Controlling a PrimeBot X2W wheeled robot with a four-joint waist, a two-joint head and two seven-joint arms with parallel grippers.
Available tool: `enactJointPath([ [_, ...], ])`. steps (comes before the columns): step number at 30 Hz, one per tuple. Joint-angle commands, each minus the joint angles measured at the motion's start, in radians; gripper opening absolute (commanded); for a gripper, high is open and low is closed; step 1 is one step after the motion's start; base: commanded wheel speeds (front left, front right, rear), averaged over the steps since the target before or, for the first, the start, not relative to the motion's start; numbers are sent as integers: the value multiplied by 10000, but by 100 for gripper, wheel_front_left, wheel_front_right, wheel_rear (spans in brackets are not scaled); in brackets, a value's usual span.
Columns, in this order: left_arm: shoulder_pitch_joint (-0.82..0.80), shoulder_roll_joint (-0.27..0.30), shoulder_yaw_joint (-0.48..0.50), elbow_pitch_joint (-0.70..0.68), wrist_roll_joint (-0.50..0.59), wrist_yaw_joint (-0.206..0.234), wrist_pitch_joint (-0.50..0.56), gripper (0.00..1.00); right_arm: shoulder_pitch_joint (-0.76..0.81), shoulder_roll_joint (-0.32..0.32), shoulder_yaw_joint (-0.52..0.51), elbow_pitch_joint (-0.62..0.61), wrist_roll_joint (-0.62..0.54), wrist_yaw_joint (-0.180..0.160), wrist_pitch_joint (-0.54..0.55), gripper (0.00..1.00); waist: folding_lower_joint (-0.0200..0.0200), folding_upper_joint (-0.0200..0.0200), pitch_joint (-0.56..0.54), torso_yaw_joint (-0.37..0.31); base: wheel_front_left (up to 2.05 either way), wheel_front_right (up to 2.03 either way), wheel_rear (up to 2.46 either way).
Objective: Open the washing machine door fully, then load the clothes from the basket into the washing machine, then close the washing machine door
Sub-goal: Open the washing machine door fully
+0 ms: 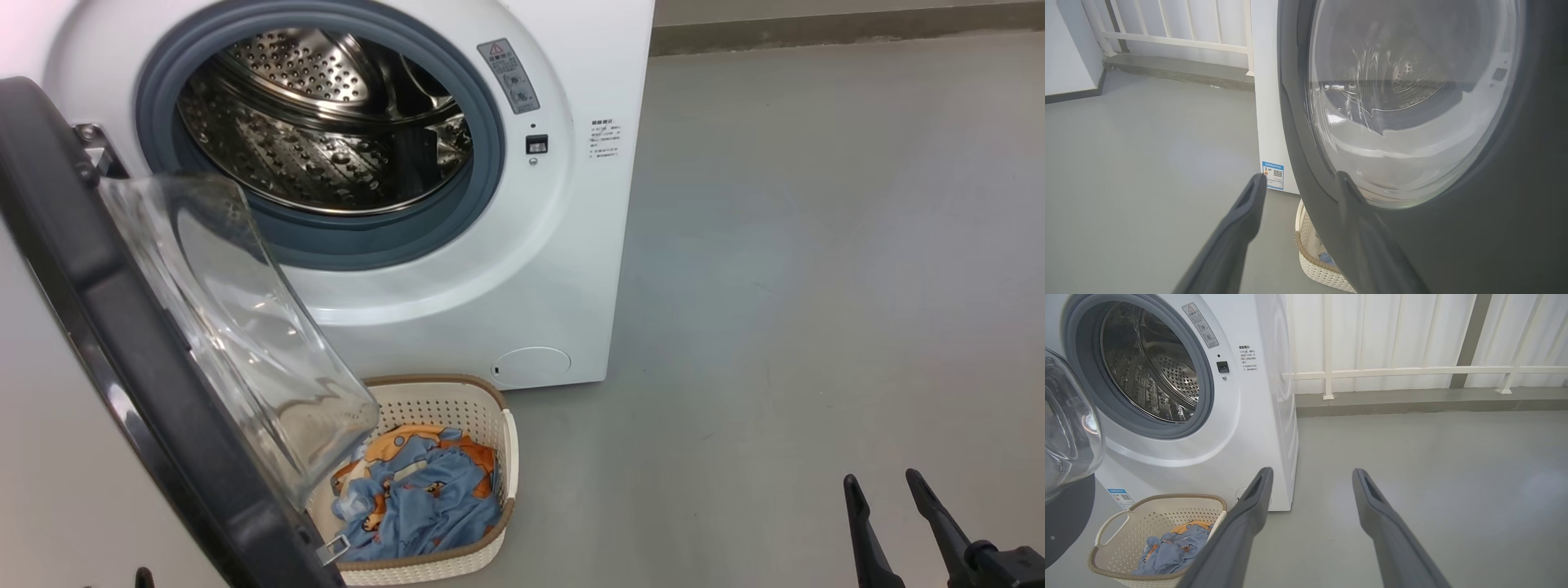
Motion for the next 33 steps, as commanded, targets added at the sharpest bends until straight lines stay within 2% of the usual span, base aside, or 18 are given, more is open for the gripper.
enactJointPath([
  [1,-154,120,163,-224,25,-16,-65,0,-346,-107,160,-205,-107,16,-120,100,0,0,1,-18,0,0,0],
  [6,-190,120,407,-133,-27,-16,-65,0,-330,-85,144,-207,-96,16,-120,100,0,0,-3,-15,0,0,0],
  [12,-644,120,1850,-343,-294,186,-65,0,-276,-75,110,-246,-86,16,-120,100,0,0,-11,50,0,0,0],
  [17,-1200,120,2776,-1465,-415,530,-65,0,-232,-92,80,-253,-94,16,-120,100,0,0,-22,187,0,0,0],
  [21,-1527,120,2812,-3127,-560,723,-65,0,-221,-108,81,-249,-96,16,-120,100,0,0,-75,302,0,0,0],
  [24,-1732,120,2433,-4692,-513,941,-65,0,-171,-125,61,-258,-89,16,-120,100,0,0,-113,423,0,0,0],
  [27,-1911,120,1629,-6269,-614,1131,-65,0,-140,-130,65,-249,-91,16,-120,100,0,0,-156,532,0,0,0],
  [30,-1914,120,-33,-7663,-842,994,-65,0,-129,-123,112,-237,-93,16,-120,100,0,0,-190,629,0,0,0],
  [33,-1819,120,-2262,-8600,-1062,581,-48,0,-138,-111,207,-223,-90,16,-120,100,0,0,-199,701,0,0,0],
])
